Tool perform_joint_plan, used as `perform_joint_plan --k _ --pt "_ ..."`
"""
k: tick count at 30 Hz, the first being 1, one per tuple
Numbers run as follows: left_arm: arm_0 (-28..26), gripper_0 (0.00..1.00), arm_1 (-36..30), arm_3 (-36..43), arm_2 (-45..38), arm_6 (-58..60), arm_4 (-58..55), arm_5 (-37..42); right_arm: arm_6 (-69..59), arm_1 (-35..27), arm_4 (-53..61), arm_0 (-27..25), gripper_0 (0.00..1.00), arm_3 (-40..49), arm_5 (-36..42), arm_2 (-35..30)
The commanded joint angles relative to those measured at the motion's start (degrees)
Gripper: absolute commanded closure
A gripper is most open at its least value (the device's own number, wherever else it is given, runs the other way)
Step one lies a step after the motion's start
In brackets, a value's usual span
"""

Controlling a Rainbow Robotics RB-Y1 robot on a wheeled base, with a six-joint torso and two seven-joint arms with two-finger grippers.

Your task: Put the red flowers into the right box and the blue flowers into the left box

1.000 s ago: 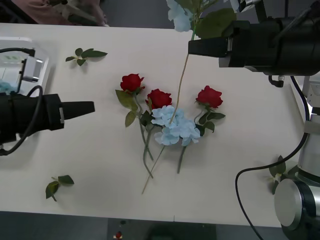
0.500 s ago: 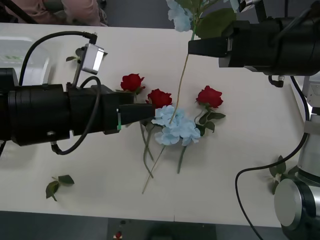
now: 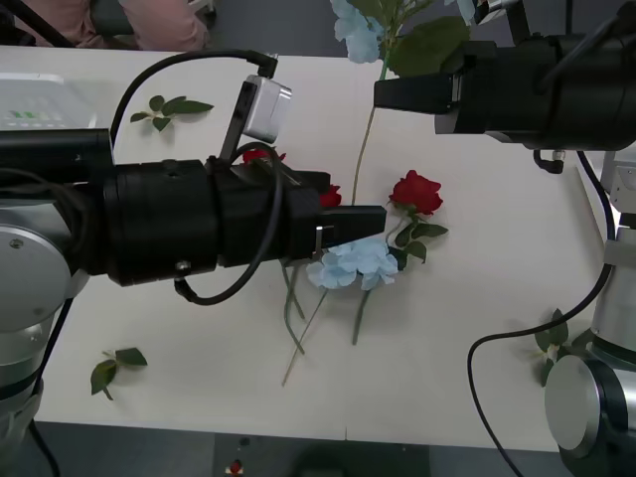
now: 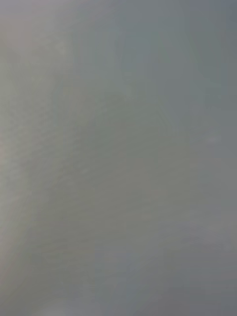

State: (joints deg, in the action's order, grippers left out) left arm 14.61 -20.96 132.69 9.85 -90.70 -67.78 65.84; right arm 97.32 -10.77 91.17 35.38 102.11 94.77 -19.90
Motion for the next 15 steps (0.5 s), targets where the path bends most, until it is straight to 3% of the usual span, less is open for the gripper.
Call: perform_joint_plan --k 1,4,9,10,15 --pt "2.17 0.19 0.66 1.08 0.7 2.63 3.0 -1.5 1.11 0.04 0.33 1.53 1.0 1.07 -0.11 -0.14" --pt "3.32 0.28 0.13 -0.15 2.46 2.63 3.62 -2.82 1.11 0.04 0.33 1.53 1.0 1.07 -0.11 -0.14" --pt "4.02 0.95 -2.07 -2.44 5.36 2.63 1.95 -6.16 1.11 0.04 0.33 1.53 1.0 1.07 -0.11 -0.14" --pt "4.02 1.0 -2.33 -2.44 5.45 2.63 1.86 -6.33 1.11 0.04 0.33 1.53 1.0 1.07 -0.11 -0.14" --pt "4.2 1.0 -2.86 -2.44 5.45 2.63 0.63 -6.33 1.11 0.04 0.33 1.53 1.0 1.07 -0.11 -0.14"
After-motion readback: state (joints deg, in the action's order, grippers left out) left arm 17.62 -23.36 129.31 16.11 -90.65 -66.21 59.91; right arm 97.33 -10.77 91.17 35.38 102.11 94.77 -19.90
